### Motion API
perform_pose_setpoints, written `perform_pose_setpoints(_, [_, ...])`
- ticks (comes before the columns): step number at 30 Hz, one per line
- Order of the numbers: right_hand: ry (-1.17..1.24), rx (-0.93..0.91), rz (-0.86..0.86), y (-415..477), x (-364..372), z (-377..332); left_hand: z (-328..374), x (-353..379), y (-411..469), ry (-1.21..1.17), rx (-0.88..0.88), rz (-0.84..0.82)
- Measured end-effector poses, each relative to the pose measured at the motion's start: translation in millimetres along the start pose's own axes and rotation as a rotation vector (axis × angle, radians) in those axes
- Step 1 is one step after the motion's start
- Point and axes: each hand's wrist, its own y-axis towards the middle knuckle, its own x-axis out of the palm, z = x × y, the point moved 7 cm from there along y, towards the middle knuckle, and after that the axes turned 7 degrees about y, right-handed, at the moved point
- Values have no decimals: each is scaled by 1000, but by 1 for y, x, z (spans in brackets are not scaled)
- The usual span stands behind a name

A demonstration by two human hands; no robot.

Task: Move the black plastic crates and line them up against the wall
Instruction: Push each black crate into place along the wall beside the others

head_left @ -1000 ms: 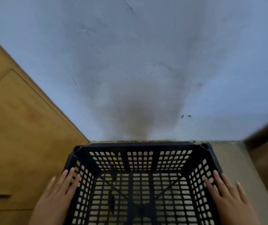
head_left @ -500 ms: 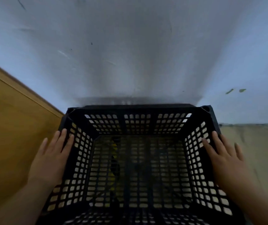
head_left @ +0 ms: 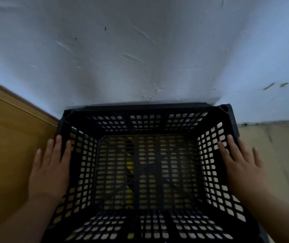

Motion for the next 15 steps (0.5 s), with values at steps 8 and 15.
perform_pose_setpoints(8, [60, 203, 61, -26, -83, 2, 34, -91, -27, -169, 139, 137])
perform_pose_setpoints(15, [78, 440, 137, -126, -181, 74, 120, -212, -70, -107, 547, 174])
